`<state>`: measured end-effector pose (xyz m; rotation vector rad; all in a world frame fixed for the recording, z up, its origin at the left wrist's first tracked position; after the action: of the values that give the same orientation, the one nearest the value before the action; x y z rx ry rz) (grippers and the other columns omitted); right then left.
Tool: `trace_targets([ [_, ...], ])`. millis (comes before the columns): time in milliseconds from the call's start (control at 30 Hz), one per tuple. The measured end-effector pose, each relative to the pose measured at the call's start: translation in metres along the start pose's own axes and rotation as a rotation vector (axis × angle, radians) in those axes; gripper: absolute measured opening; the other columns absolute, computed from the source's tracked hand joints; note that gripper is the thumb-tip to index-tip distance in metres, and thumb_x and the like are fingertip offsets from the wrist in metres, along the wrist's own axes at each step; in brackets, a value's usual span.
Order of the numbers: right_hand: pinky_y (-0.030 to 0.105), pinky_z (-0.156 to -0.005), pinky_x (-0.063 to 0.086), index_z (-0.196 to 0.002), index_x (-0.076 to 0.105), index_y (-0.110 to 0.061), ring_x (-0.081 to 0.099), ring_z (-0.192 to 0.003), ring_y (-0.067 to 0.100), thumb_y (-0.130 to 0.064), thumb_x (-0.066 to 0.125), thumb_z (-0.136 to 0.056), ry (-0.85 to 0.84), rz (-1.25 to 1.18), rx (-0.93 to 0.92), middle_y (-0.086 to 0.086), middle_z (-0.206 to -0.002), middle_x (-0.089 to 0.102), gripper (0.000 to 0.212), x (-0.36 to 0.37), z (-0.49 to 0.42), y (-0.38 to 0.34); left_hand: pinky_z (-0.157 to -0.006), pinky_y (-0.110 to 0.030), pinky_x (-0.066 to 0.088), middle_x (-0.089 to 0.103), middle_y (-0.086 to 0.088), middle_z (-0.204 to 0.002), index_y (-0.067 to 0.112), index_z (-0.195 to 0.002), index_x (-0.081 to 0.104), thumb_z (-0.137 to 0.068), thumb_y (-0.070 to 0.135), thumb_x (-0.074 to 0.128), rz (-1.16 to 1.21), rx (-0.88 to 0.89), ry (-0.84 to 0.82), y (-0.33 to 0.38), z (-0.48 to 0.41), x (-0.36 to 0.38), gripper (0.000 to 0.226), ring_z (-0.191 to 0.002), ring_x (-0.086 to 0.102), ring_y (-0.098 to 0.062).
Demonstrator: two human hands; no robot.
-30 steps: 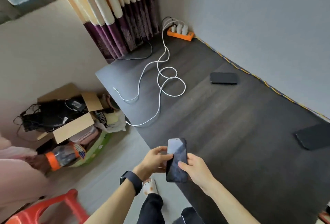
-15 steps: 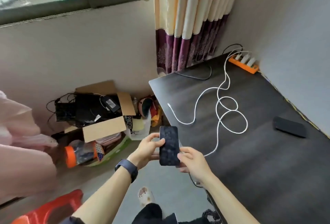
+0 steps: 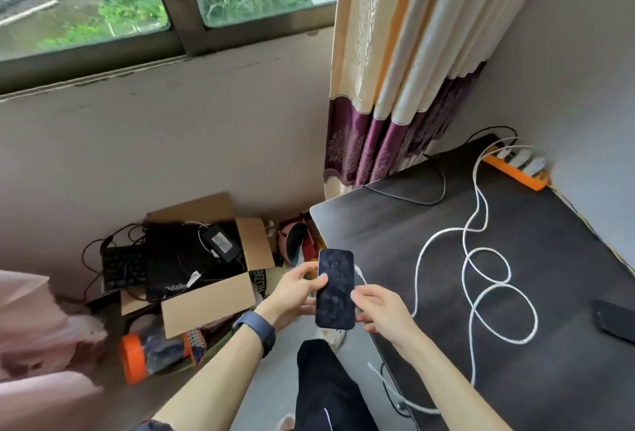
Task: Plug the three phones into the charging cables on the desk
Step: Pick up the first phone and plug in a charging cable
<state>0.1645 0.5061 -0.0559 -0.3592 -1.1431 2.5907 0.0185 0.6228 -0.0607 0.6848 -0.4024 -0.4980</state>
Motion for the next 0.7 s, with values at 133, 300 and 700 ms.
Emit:
trace_targets([
  [133,0.03,-0.06,0.05,-0.109,0.067,-0.013,0.07,-0.075,0.019,-0.03,0.069,-0.093,-0.035,-0.043,0.062,0.012,-0.103,0.076,0.023,-0.004,-0.052,-0.017,-0.058,-0.03,0.053,0.07,-0.013,-0.103,0.022,-0.118,0.062,-0.095,0.021,0.063,-0.011,-0.067,-0.003,0.029,-0.045,-0.002,0.023,-0.07,0.067,-0.026],
  [300,0.032,-0.059,0.049,-0.102,0.064,-0.008,0.061,-0.073,0.021,-0.022,0.068,-0.092,0.015,-0.006,0.111,0.014,-0.089,0.07,0.018,-0.021,-0.107,-0.032,-0.055,-0.027,0.054,0.07,-0.011,-0.093,0.02,-0.119,0.056,-0.098,0.014,0.057,-0.112,-0.133,-0.005,0.059,-0.089,0.009,0.022,-0.06,0.069,-0.019],
  [700,0.048,-0.077,0.058,-0.084,0.063,-0.025,0.069,-0.082,0.03,-0.035,0.067,-0.083,0.535,0.023,0.304,-0.003,-0.08,0.073,0.01,-0.069,-0.162,0.011,-0.117,-0.053,0.02,0.025,-0.008,-0.159,0.033,-0.148,0.033,-0.092,0.04,0.045,-1.783,0.362,-0.169,0.092,-0.197,-0.003,0.058,-0.147,0.016,-0.037],
])
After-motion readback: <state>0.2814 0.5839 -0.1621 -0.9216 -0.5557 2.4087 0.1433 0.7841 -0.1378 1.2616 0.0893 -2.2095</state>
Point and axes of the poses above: each hand's wrist, its own z-axis away from the middle knuckle, its own x-axis out of the palm, y = z × x, the point moved 6 cm from there along -z, towards the middle knuckle
